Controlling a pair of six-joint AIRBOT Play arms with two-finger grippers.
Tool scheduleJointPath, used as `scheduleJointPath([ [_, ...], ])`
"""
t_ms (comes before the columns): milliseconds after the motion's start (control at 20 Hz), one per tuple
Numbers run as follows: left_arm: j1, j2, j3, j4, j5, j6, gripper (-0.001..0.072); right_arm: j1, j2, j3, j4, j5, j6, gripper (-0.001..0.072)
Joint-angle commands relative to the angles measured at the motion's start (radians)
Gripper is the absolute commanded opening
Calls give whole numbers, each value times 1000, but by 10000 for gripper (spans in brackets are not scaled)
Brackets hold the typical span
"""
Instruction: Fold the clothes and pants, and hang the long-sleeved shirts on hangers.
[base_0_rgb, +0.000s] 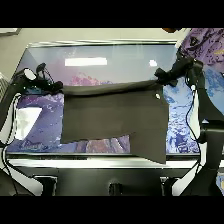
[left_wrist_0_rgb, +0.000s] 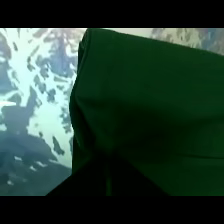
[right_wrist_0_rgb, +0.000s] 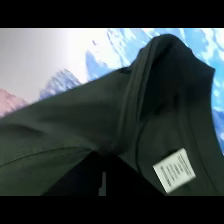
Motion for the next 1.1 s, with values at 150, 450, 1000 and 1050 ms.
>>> scheduleJointPath([
  [150, -27, 2, 0, 1, -244, -27, 14, -1, 18, 0, -158, -233, 3, 32],
  [450, -60, 1, -6, 8, -283, -27, 15, 0, 16, 0, -250, -268, 3, 33],
  [1000, -122, -39, -49, 8, -195, -63, 636, 0, -68, 0, -214, -343, -46, 355],
  [1050, -114, -32, -28, 8, -203, -65, 676, -3, -60, 0, -192, -368, -80, 403],
])
